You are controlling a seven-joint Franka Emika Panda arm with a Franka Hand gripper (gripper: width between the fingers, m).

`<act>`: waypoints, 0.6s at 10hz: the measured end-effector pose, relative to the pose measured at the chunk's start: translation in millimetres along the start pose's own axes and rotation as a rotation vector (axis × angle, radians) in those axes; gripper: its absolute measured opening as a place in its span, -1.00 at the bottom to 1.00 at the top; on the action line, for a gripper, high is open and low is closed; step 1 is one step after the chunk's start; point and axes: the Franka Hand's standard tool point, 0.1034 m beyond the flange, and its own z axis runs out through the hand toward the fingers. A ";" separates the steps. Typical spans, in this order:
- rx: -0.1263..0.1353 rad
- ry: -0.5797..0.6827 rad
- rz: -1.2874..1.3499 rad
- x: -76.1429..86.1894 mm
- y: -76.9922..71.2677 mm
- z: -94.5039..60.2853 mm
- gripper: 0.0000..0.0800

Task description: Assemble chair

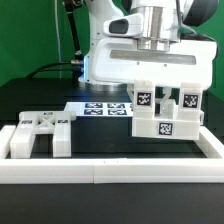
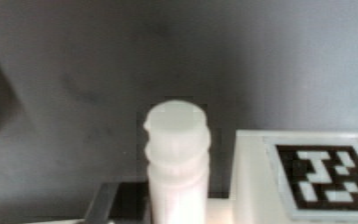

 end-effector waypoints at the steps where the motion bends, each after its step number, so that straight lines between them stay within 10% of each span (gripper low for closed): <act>1: -0.004 -0.039 0.002 -3.0 0.8 1.0 -0.36; 6: -0.027 -0.412 -0.007 -13.7 11.5 -11.3 -0.36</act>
Offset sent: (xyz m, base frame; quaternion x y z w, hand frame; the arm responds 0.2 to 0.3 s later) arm 0.0005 -0.0037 0.0066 0.0062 -0.2100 -0.0248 0.9774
